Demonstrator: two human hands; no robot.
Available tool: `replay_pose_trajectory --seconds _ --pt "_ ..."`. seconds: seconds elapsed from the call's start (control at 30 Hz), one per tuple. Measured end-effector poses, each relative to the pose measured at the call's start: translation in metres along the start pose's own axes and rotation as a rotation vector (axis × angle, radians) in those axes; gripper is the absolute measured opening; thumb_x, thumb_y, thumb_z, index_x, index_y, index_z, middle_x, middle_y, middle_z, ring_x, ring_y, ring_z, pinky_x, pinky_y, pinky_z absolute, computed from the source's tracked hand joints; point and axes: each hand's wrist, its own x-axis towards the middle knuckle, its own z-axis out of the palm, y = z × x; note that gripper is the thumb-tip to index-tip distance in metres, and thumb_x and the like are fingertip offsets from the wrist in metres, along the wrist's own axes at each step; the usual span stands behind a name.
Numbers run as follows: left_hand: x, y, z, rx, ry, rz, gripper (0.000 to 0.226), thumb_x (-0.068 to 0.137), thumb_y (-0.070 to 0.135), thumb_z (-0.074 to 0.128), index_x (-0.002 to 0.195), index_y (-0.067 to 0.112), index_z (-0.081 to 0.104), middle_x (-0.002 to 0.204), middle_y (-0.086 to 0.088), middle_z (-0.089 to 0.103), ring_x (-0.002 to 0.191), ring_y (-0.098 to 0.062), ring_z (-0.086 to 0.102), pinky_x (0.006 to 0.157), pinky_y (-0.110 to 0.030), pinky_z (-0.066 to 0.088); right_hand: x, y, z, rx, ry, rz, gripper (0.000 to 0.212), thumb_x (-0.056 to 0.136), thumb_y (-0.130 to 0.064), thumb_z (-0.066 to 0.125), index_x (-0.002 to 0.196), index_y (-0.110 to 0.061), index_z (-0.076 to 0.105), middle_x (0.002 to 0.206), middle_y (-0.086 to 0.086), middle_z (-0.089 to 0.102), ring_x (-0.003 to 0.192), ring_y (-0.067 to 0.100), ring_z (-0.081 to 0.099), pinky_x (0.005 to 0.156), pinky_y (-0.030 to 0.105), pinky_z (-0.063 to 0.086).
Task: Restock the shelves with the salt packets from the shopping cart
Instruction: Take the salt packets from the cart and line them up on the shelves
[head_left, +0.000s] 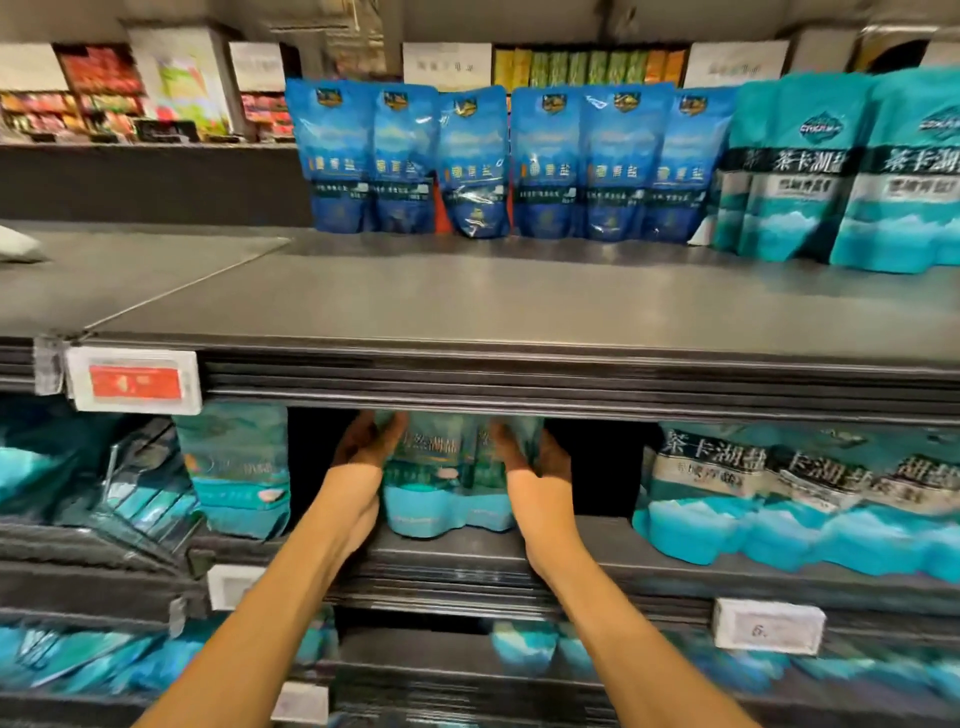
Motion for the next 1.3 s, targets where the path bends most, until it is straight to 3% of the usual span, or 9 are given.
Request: replay_pose_trajectory --seconds 0.17,0.3,0.4,0.5,0.67,0.83,0.93,1.1,1.3 --pt "-0.002 -0.016 0.000 0.153 0.001 0.080 0.015 0.098 0.028 0.056 0.106 0.027 0.069 0.106 0.008 0.074 0.098 -0.012 0.069 0.086 -0.028 0.055 0.006 0.005 0.007 -0.093 -0.170 -0.044 0.034 0.062 -0.008 0.093 0.080 -0.027 0.071 0.076 -0.024 0.074 0.076 -0.001 0.072 0.068 0.014 0.057" --pt "-0.019 -0.019 -0.001 0.595 0.134 0.188 0.040 0.102 0.038 0.043 0.134 0.015 0.051 0.133 -0.008 0.057 0.119 -0.024 0.054 0.101 -0.030 0.041 0.005 0.014 0.019 -0.079 -0.139 -0.088 0.028 0.061 -0.018 0.095 0.077 -0.029 0.075 0.084 -0.011 0.078 0.083 0.011 0.075 0.075 0.032 0.060" --pt "-0.061 -0.026 -0.010 0.786 0.075 0.333 0.035 0.101 0.041 0.035 0.119 0.012 0.046 0.119 -0.001 0.048 0.115 -0.022 0.047 0.092 -0.025 0.032 0.001 0.016 0.030 -0.054 -0.165 -0.137 0.030 0.066 -0.019 0.092 0.082 -0.039 0.077 0.088 -0.013 0.077 0.083 0.007 0.074 0.070 0.021 0.057" --pt "-0.103 -0.028 -0.032 0.873 0.071 0.466 0.050 0.099 0.042 0.038 0.140 0.014 0.038 0.140 0.008 0.037 0.134 -0.007 0.034 0.112 -0.022 0.027 -0.002 0.017 0.045 -0.046 -0.192 -0.128 0.028 0.067 -0.019 0.091 0.083 -0.037 0.077 0.089 -0.014 0.077 0.085 0.006 0.074 0.069 0.016 0.056" --pt "-0.116 -0.008 -0.085 0.907 0.230 0.676 0.031 0.094 0.031 0.049 0.121 0.017 0.050 0.116 0.006 0.046 0.112 -0.006 0.048 0.096 -0.013 0.036 -0.009 0.024 0.075 -0.078 -0.240 -0.119 0.030 0.067 -0.016 0.091 0.087 -0.029 0.073 0.088 -0.013 0.077 0.086 0.008 0.074 0.074 0.023 0.059" --pt "-0.093 0.010 -0.121 0.979 0.417 0.659 0.050 0.087 0.032 0.061 0.127 0.008 0.043 0.118 -0.003 0.042 0.106 -0.025 0.048 0.093 -0.041 0.043 -0.018 0.027 0.093 -0.095 -0.259 -0.068 0.036 0.064 -0.014 0.093 0.092 -0.025 0.072 0.091 -0.008 0.076 0.087 0.009 0.074 0.074 0.024 0.060" --pt "-0.079 0.012 -0.130 1.125 0.453 0.663 0.081 0.082 0.051 0.067 0.138 0.001 0.034 0.132 -0.013 0.040 0.121 -0.033 0.040 0.104 -0.039 0.033 -0.018 0.026 0.093 -0.081 -0.311 -0.004 0.035 0.063 -0.012 0.093 0.091 -0.019 0.073 0.080 -0.016 0.076 0.079 0.003 0.073 0.064 0.014 0.056" --pt "-0.061 0.009 -0.125 1.108 0.367 0.476 0.137 0.055 0.077 0.067 0.152 -0.001 0.008 0.153 -0.020 0.023 0.143 -0.032 0.021 0.118 -0.036 0.019 -0.014 0.021 0.083 -0.282 -0.329 0.061 0.036 0.061 -0.040 0.092 0.087 -0.028 0.068 0.066 -0.028 0.068 0.065 -0.014 0.064 0.052 0.004 0.046" --pt "-0.045 0.001 -0.130 0.962 0.294 0.374 0.155 0.039 0.077 0.075 0.154 0.011 -0.006 0.159 -0.014 0.010 0.149 -0.031 0.011 0.121 -0.045 0.017 -0.013 0.024 0.067 -0.408 -0.265 0.206 0.084 0.060 -0.092 0.050 0.119 -0.033 0.055 0.098 -0.010 0.063 0.086 0.007 0.060 0.079 0.026 0.043"
